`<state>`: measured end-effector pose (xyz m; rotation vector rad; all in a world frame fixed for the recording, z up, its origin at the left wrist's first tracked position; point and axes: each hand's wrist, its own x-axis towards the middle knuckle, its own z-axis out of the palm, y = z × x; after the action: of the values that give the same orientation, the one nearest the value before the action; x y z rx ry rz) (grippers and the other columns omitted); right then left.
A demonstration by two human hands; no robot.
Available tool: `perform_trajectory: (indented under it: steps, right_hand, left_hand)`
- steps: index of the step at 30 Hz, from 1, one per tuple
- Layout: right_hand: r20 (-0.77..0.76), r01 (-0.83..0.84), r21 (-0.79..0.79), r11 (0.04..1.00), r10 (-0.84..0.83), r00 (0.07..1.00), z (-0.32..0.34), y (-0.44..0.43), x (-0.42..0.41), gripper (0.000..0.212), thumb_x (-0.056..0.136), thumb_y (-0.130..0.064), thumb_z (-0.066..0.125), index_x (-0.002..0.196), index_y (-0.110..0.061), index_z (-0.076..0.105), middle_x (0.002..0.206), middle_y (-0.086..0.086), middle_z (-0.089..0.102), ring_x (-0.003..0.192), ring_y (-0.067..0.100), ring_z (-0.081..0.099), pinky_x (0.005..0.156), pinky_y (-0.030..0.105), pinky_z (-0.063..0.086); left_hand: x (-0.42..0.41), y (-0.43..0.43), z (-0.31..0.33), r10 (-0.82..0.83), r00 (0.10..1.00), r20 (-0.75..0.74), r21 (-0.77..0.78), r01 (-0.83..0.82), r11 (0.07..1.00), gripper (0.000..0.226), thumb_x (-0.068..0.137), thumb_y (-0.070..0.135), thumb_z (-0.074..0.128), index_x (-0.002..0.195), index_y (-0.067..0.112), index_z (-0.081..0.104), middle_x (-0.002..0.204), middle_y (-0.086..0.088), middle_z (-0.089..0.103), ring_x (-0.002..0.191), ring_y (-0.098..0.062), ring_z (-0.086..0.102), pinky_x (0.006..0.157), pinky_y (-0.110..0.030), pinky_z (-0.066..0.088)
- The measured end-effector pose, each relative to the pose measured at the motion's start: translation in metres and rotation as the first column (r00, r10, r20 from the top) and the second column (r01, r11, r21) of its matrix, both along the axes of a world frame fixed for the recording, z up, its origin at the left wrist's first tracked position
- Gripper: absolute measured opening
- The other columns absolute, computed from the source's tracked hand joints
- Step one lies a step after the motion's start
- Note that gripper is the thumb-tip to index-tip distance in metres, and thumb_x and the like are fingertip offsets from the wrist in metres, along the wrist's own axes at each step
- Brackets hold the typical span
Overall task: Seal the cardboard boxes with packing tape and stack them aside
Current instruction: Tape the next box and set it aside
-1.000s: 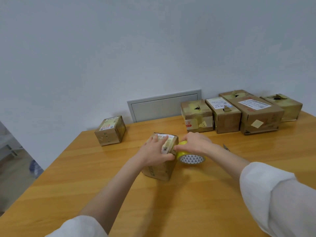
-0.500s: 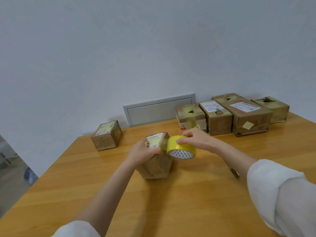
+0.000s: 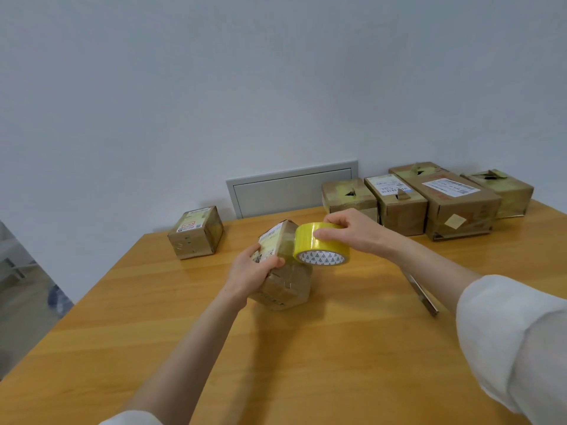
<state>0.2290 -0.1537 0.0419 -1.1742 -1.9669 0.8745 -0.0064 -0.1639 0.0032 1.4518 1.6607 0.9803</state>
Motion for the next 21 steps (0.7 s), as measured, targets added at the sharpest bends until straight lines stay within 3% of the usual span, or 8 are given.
perform_trajectory:
  steps: [3, 7, 10, 14, 21]
  right_hand:
    - [0.057, 0.02, 0.032, 0.999, -0.022, 0.998, 0.0, 0.001, 0.001, 0.045, 0.087, -0.038, 0.064, 0.078, 0.005, 0.056, 0.069, 0.006, 0.046, 0.063, 0.016, 0.043, 0.061, 0.031, 0.033]
    - [0.096, 0.036, -0.004, 0.999, -0.035, 0.995, -0.003, 0.0, 0.006, 0.046, 0.088, -0.038, 0.062, 0.08, 0.007, 0.055, 0.072, 0.008, 0.045, 0.067, 0.017, 0.044, 0.066, 0.033, 0.032]
    - [0.107, 0.049, -0.031, 0.998, -0.046, 0.993, -0.002, -0.001, 0.011, 0.041, 0.089, -0.042, 0.061, 0.075, -0.003, 0.057, 0.079, 0.014, 0.054, 0.072, 0.017, 0.049, 0.069, 0.033, 0.035]
    - [0.125, 0.054, -0.064, 0.997, -0.045, 0.991, 0.0, -0.003, 0.015, 0.034, 0.09, -0.045, 0.058, 0.076, -0.014, 0.059, 0.075, -0.001, 0.056, 0.069, 0.012, 0.052, 0.069, 0.03, 0.039]
    - [0.137, 0.066, -0.053, 0.996, -0.058, 0.989, -0.002, -0.003, 0.015, 0.051, 0.09, -0.049, 0.056, 0.088, 0.001, 0.06, 0.078, 0.002, 0.056, 0.07, 0.014, 0.053, 0.07, 0.032, 0.04]
  left_hand:
    - [-0.003, -0.001, -0.003, 0.004, 1.0, 0.018, -0.008, -0.004, 1.0, 0.077, 0.075, 0.034, 0.075, 0.144, 0.024, 0.041, 0.127, -0.006, 0.054, 0.103, -0.022, 0.058, 0.083, -0.036, 0.054]
    - [-0.003, -0.001, -0.003, -0.018, 1.0, 0.017, 0.008, 0.018, 1.0, 0.077, 0.074, 0.032, 0.075, 0.143, 0.025, 0.042, 0.123, -0.004, 0.055, 0.095, -0.014, 0.059, 0.071, -0.028, 0.051]
    - [0.001, 0.0, -0.002, -0.035, 0.999, 0.001, 0.006, 0.035, 0.999, 0.077, 0.074, 0.031, 0.075, 0.143, 0.024, 0.042, 0.122, -0.004, 0.055, 0.097, -0.017, 0.059, 0.077, -0.031, 0.052]
    - [0.003, 0.001, -0.001, -0.046, 0.999, -0.014, -0.002, 0.046, 0.999, 0.077, 0.074, 0.03, 0.076, 0.143, 0.024, 0.042, 0.123, -0.006, 0.056, 0.099, -0.02, 0.06, 0.084, -0.036, 0.054]
    - [0.005, 0.0, 0.0, -0.064, 0.997, -0.033, -0.013, 0.064, 0.998, 0.079, 0.073, 0.03, 0.076, 0.144, 0.025, 0.041, 0.125, -0.007, 0.054, 0.1, -0.021, 0.059, 0.081, -0.035, 0.054]
